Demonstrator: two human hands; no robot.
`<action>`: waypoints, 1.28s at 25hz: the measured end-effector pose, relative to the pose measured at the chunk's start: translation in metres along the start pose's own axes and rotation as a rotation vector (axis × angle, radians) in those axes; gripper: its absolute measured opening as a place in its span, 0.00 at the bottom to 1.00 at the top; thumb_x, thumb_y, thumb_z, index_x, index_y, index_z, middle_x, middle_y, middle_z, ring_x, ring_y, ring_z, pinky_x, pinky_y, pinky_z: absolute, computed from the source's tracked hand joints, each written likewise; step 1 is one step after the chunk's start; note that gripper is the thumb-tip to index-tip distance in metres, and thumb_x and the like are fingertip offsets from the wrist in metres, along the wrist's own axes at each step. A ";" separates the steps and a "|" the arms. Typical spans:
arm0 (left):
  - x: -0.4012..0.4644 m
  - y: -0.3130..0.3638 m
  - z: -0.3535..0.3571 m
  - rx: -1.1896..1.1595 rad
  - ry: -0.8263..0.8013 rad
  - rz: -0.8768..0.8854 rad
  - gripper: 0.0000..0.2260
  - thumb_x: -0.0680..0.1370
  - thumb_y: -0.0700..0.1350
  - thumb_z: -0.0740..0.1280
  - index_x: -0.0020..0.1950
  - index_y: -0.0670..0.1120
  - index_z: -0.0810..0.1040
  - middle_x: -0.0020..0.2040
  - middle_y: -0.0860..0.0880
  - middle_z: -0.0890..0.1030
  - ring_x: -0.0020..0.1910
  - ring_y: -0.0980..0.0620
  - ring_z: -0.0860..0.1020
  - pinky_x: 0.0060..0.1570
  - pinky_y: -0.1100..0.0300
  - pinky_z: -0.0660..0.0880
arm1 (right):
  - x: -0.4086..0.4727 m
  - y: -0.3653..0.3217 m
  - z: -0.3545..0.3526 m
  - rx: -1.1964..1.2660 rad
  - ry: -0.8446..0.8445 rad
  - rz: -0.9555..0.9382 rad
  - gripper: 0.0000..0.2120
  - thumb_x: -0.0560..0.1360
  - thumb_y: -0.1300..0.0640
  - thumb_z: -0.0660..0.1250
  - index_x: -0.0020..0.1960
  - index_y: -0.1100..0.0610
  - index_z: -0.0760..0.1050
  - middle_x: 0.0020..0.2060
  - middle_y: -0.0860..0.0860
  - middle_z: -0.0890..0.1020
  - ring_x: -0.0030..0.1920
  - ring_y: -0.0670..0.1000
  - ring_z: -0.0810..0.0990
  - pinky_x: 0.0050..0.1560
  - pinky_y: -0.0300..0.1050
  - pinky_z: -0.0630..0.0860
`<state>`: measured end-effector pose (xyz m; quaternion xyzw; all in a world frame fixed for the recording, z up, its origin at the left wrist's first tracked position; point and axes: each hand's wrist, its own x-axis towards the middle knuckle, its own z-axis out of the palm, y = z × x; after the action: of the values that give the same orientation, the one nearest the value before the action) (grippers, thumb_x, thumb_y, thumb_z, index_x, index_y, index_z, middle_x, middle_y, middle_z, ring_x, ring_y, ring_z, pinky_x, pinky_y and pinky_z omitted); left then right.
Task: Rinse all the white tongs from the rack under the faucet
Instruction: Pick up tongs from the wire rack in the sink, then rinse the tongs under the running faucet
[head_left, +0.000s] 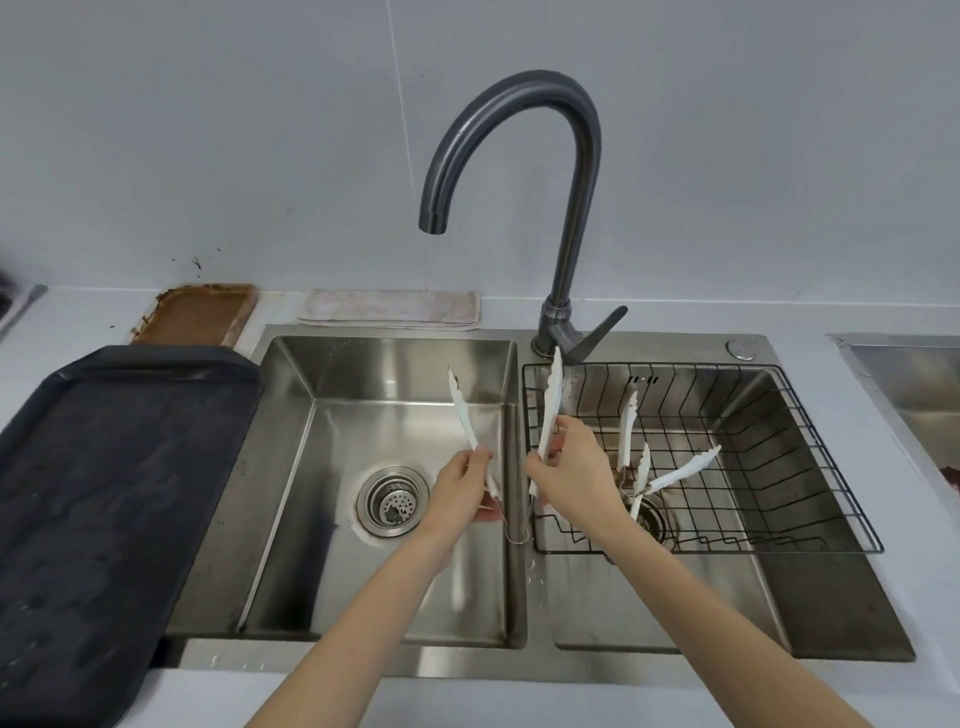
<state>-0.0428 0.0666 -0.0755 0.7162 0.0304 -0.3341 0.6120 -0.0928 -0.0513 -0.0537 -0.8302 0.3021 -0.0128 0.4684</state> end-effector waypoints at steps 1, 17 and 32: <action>0.000 0.002 -0.008 -0.023 -0.006 -0.004 0.11 0.80 0.49 0.55 0.53 0.45 0.73 0.34 0.49 0.74 0.23 0.58 0.76 0.27 0.68 0.78 | 0.001 -0.005 0.005 -0.006 0.002 -0.014 0.18 0.71 0.59 0.64 0.60 0.59 0.69 0.54 0.56 0.76 0.52 0.58 0.78 0.54 0.53 0.77; 0.036 0.014 -0.098 -0.019 -0.079 0.038 0.08 0.78 0.49 0.62 0.52 0.45 0.73 0.46 0.41 0.75 0.35 0.49 0.78 0.43 0.59 0.82 | 0.040 -0.032 0.065 0.119 -0.032 0.036 0.21 0.76 0.55 0.63 0.69 0.54 0.66 0.46 0.45 0.77 0.47 0.48 0.79 0.50 0.50 0.81; 0.072 0.021 -0.101 -0.062 -0.047 0.025 0.05 0.78 0.48 0.61 0.44 0.50 0.73 0.46 0.46 0.77 0.40 0.46 0.81 0.38 0.62 0.82 | 0.135 -0.021 -0.027 0.349 0.532 0.248 0.28 0.77 0.51 0.62 0.72 0.60 0.59 0.40 0.52 0.77 0.48 0.56 0.82 0.54 0.50 0.77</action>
<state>0.0672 0.1256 -0.0920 0.6892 0.0171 -0.3421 0.6385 0.0196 -0.1336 -0.0577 -0.6620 0.5058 -0.2234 0.5060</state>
